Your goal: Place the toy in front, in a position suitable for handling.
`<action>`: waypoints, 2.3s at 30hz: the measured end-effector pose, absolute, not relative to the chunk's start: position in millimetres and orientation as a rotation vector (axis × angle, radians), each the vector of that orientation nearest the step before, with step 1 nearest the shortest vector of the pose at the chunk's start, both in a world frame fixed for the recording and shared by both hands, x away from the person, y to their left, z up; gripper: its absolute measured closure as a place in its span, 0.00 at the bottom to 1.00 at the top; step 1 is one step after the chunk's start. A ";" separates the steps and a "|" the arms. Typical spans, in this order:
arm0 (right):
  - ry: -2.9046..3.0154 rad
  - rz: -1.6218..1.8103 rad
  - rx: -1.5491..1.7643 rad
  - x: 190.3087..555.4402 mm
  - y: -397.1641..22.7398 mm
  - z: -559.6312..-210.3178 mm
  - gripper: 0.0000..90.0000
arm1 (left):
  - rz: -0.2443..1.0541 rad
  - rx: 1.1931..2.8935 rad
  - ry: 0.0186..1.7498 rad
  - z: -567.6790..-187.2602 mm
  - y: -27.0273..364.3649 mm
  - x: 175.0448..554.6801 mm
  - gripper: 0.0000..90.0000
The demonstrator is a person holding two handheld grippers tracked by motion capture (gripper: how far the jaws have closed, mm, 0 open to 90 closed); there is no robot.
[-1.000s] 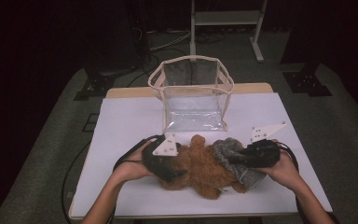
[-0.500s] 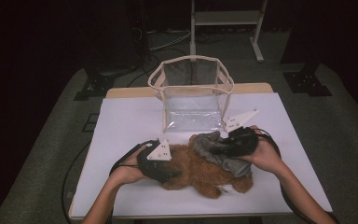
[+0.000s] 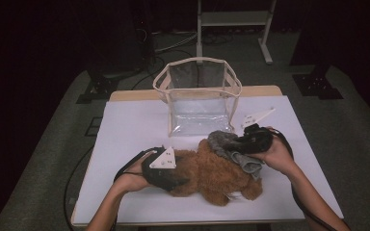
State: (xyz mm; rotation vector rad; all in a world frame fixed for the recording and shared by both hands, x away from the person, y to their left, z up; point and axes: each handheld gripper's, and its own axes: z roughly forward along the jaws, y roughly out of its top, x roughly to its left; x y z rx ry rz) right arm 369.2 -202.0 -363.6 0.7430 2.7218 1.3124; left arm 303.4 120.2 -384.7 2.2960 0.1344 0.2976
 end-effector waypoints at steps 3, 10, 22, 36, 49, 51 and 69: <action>2.703 1.279 0.786 362.0 -220.2 -365.0 0.85 | 0.286 2.289 0.145 -385.0 114.6 304.1 0.37; 2.698 1.294 0.674 330.1 -220.3 -345.3 0.85 | 0.280 2.293 0.135 -383.5 97.6 309.0 0.38; 2.728 1.287 0.598 320.6 -198.7 -358.1 0.86 | 0.299 2.261 0.118 -372.6 102.4 315.3 0.32; 2.699 1.326 0.673 331.7 -224.7 -365.2 0.86 | 0.219 2.131 0.217 -396.6 141.3 317.6 0.39; 2.717 1.287 0.645 333.8 -203.3 -344.1 0.86 | 0.222 2.137 0.149 -405.2 83.5 313.9 0.44; 2.741 1.257 0.641 338.9 -191.0 -344.5 0.86 | 0.222 2.141 0.139 -406.0 81.1 311.7 0.44; 2.765 1.275 0.646 346.8 -169.4 -349.0 0.85 | 0.267 2.160 0.155 -404.9 79.2 312.4 0.41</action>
